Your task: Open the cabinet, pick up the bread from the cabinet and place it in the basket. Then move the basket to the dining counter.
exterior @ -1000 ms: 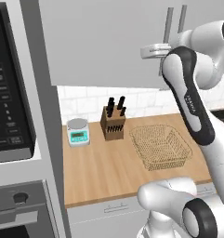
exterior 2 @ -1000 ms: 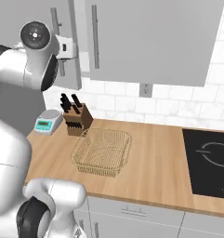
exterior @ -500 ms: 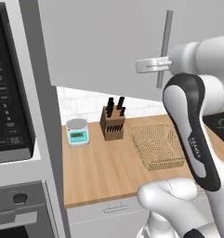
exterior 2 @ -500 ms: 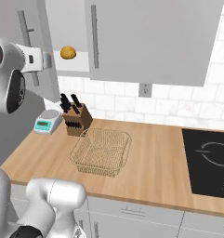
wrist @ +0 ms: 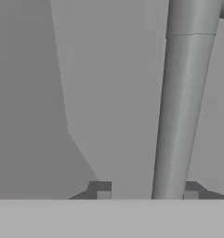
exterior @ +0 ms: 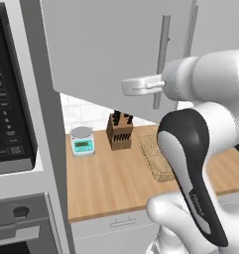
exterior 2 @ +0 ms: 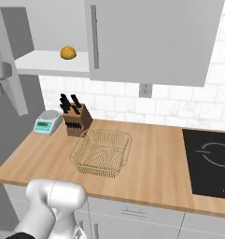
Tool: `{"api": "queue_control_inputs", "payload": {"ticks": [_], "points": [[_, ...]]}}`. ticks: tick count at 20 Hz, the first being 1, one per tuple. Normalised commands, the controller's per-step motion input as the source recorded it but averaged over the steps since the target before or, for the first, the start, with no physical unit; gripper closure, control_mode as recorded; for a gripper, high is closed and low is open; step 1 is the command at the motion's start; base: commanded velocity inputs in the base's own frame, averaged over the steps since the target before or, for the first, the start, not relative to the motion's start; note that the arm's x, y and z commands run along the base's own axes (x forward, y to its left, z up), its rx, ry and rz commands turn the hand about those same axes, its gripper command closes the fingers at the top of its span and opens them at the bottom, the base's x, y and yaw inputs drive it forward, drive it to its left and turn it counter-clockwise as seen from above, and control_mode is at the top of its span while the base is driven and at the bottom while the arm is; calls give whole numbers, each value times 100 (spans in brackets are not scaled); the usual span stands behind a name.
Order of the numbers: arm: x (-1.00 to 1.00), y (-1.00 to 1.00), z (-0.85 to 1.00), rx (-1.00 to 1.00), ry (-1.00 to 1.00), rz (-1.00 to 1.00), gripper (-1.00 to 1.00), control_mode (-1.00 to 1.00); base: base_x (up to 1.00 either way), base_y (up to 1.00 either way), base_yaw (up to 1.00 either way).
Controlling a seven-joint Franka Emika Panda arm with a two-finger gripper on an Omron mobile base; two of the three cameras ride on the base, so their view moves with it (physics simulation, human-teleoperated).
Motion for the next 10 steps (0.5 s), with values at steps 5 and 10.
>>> {"api": "queue_control_inputs", "payload": {"ticks": [5, 10], "points": [[-100, -60, 57, 3, -31, -1, 100, -100, 0, 0, 0], [-79, -96, 74, 8, -21, -1, 100, -100, 0, 0, 0]]}}
